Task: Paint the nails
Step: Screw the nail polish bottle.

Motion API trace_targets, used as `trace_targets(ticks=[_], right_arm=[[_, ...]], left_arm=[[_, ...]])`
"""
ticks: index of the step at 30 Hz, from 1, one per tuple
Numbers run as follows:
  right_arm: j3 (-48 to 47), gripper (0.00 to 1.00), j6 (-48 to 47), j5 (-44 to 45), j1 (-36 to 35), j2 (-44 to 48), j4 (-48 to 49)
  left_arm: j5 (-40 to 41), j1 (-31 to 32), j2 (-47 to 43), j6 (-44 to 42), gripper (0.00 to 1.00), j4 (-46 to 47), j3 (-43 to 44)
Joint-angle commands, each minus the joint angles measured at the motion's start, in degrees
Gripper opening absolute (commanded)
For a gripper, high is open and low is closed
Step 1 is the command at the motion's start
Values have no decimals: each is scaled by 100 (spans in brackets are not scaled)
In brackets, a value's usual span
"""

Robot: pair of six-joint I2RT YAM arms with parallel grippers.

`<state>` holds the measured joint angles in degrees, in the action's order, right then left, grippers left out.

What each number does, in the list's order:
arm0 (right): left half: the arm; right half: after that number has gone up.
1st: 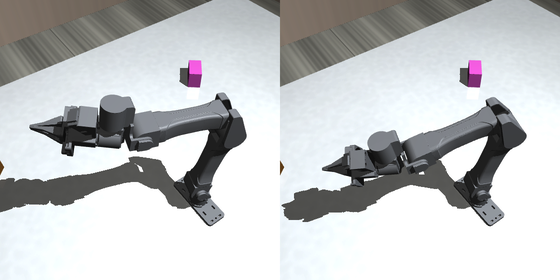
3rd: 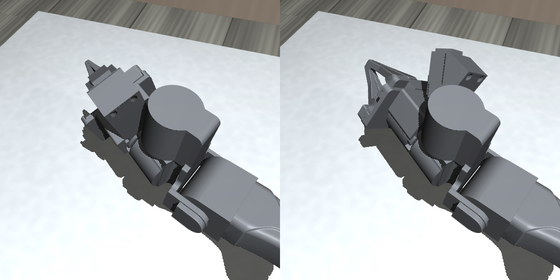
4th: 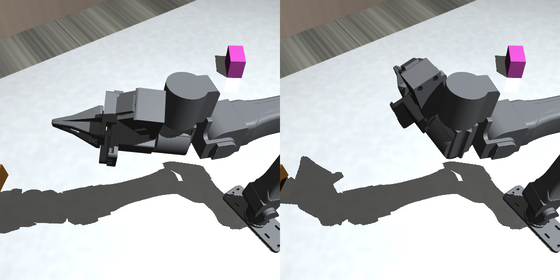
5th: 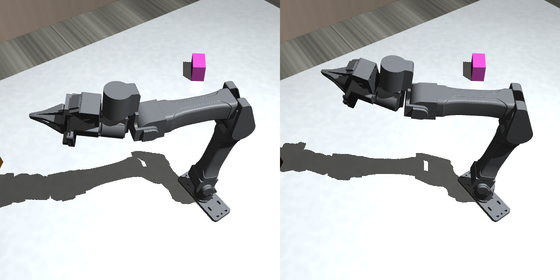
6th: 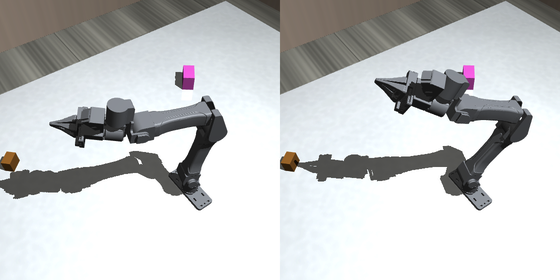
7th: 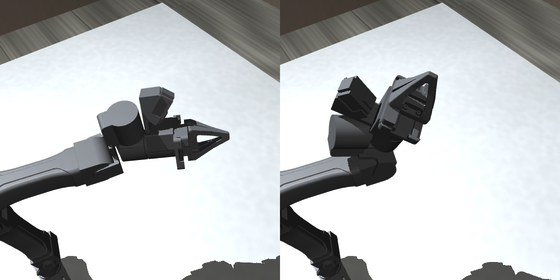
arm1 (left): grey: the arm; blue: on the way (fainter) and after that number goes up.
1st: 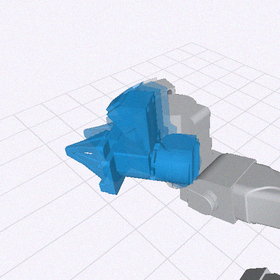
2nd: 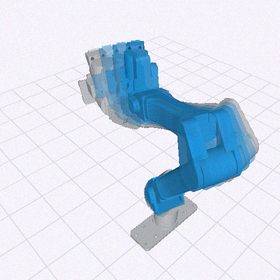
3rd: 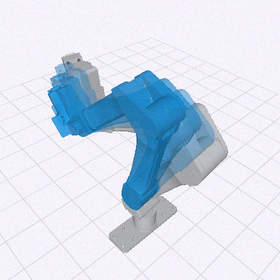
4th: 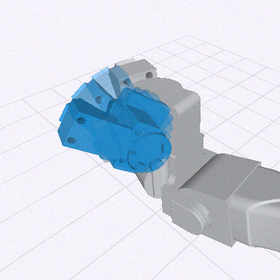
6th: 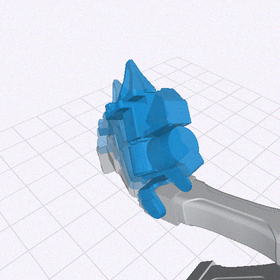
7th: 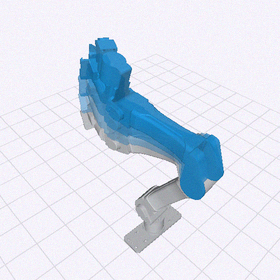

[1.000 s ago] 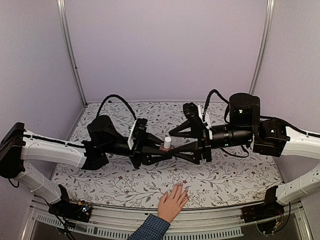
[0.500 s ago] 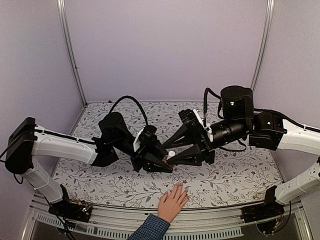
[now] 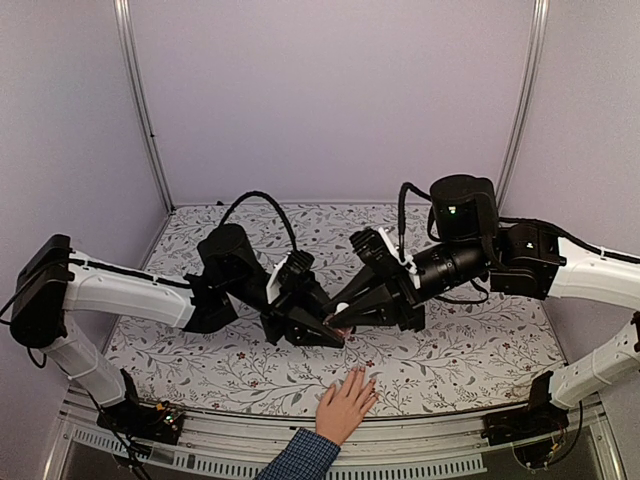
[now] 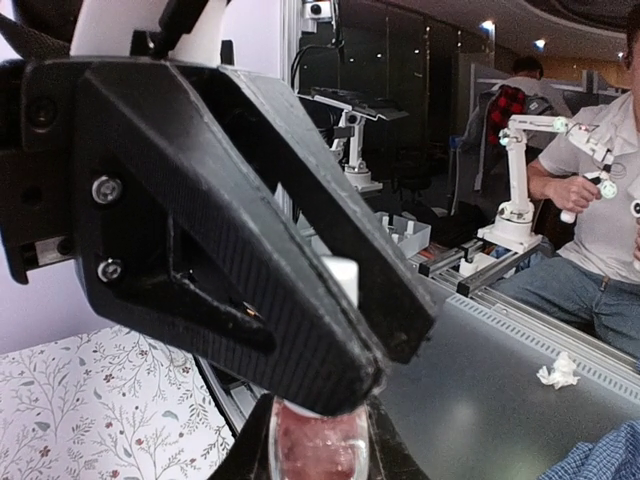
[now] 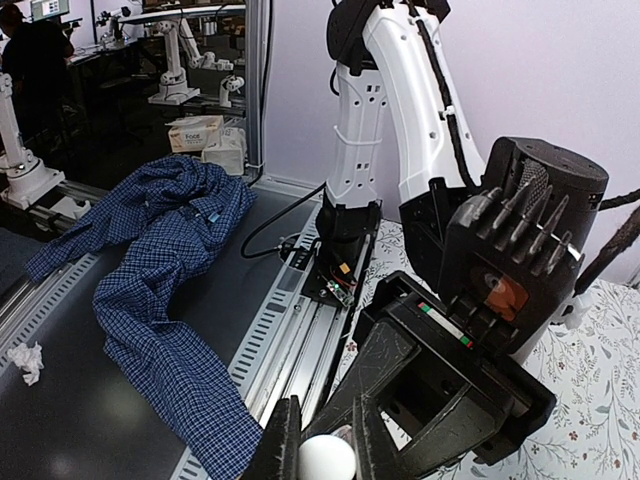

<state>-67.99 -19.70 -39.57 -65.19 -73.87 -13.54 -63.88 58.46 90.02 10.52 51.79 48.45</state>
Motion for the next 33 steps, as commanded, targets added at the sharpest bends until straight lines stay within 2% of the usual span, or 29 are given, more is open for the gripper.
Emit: trace_targets(ticks=[1, 19, 28, 31, 32, 33], right_arm=[[-97, 0, 156, -139, -29, -98, -87], [47, 0, 853, 1036, -29, -322, 200], [69, 0, 1480, 1874, -29, -586, 436], [86, 0, 1712, 2207, -29, -626, 503], [77, 1, 1743, 2316, -29, -632, 496], [73, 6, 1764, 2358, -29, -621, 491]], left_arm=[[788, -95, -188, -59, 0, 143, -61], [3734, -160, -830, -334, 0, 276, -533], [5517, -22, -807, -605, 0, 373, -643], [5885, 13, -719, -620, 0, 339, -606], [5928, 16, -690, -635, 0, 269, -588], [5923, 1, -684, -663, 0, 198, -583]])
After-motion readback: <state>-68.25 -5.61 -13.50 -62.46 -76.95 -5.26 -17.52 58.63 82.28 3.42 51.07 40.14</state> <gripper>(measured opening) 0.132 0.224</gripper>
